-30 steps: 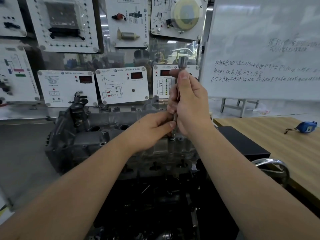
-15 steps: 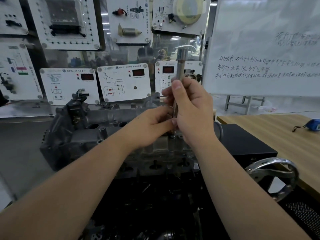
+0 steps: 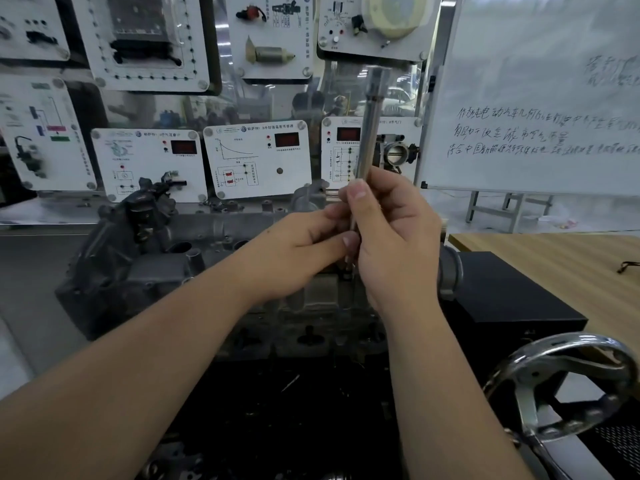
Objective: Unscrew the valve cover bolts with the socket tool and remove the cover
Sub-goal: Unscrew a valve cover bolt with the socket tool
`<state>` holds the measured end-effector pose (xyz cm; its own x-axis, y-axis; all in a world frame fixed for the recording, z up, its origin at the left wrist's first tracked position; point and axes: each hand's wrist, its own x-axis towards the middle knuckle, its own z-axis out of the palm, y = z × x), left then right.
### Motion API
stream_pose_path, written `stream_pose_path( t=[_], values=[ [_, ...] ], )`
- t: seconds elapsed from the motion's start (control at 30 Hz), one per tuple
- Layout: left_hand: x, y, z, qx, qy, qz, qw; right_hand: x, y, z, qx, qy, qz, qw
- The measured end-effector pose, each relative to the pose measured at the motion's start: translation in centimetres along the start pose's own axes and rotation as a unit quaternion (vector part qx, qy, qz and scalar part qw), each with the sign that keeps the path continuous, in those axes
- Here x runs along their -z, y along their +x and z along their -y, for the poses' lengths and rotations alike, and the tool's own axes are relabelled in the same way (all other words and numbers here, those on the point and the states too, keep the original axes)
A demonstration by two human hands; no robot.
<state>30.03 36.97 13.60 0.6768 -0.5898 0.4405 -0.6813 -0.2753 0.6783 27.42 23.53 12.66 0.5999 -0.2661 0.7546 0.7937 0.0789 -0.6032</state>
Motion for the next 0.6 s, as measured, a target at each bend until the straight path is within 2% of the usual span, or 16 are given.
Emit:
stream_pose_path(
  t=[0.1, 0.27, 0.37, 0.6],
  values=[
    [0.22, -0.08, 0.08, 0.006, 0.033, -0.010, 0.999, 0.10, 0.21, 0.10, -0.017, 0.010, 0.024, 1.000],
    [0.10, -0.08, -0.09, 0.014, 0.060, -0.010, 0.998, -0.25, 0.11, 0.36, -0.003, 0.008, 0.015, 1.000],
    [0.09, -0.25, -0.24, 0.010, 0.048, -0.007, 0.999, -0.16, 0.21, 0.69, 0.004, -0.023, -0.013, 1.000],
    [0.41, -0.23, 0.12, 0.013, 0.071, -0.015, 0.997, 0.07, -0.10, 0.81, 0.041, -0.094, 0.026, 0.994]
  ],
)
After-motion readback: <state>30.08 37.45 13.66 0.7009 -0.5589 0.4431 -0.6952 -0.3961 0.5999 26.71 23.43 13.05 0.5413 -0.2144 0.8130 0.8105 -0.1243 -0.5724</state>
